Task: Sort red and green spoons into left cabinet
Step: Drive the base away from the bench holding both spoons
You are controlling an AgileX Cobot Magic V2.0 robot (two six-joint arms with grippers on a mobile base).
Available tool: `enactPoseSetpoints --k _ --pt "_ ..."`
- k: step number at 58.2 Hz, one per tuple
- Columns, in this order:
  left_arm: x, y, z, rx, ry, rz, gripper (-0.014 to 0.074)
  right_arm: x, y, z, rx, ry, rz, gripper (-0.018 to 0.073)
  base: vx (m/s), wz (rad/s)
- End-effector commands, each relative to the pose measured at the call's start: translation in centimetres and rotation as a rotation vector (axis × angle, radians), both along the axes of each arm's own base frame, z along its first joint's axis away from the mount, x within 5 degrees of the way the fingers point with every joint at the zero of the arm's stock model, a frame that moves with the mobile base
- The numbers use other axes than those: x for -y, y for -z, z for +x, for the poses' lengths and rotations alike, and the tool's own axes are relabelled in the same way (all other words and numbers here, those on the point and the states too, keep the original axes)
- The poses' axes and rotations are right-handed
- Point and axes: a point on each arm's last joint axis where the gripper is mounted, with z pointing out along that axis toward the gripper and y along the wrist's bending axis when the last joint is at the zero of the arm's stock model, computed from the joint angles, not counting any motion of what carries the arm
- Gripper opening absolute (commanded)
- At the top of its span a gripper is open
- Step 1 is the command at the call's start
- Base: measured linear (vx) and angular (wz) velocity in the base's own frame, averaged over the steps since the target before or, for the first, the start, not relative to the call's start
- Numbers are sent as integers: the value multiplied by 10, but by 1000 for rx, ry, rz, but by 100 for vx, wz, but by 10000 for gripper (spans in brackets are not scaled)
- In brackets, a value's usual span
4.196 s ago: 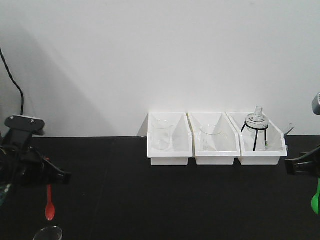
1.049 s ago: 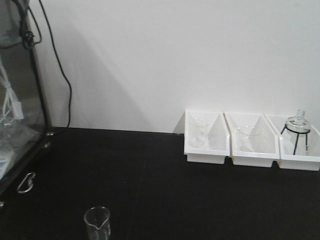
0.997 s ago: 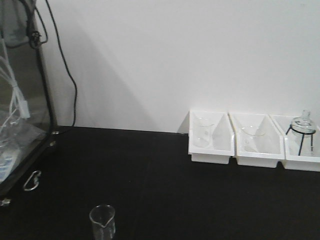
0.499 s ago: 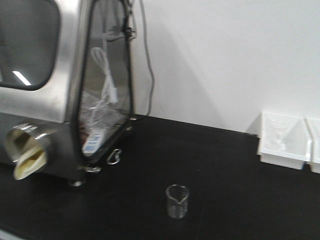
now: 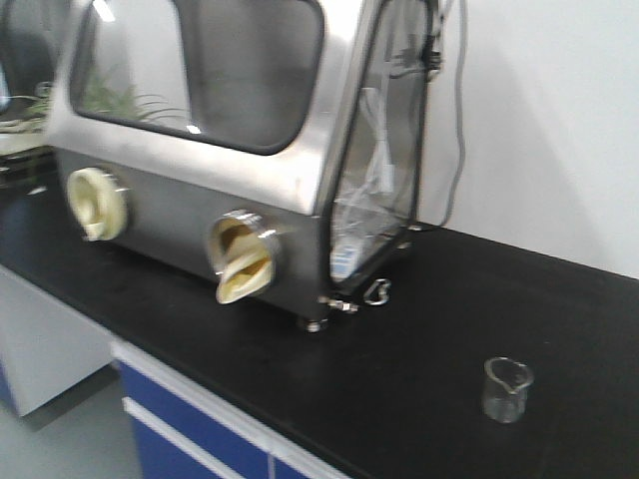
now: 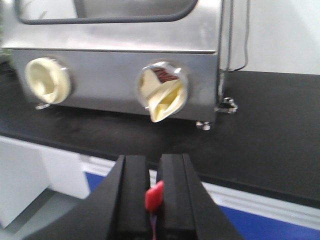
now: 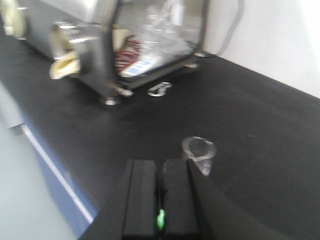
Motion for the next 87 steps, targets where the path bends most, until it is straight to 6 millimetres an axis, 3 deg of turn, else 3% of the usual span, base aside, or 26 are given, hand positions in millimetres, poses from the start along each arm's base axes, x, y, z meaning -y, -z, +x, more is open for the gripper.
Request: enactPoseSetpoints --k 1,48,87 --pt "-2 -15 0 85 -27 -30 -3 1 -17 0 107 10 13 -3 -13 52" --pt "-2 -15 0 85 -27 -30 -3 1 -17 0 107 10 13 -3 -7 62" --pt "-2 -15 0 85 -27 -30 -3 1 -17 0 107 10 13 -3 18 42"
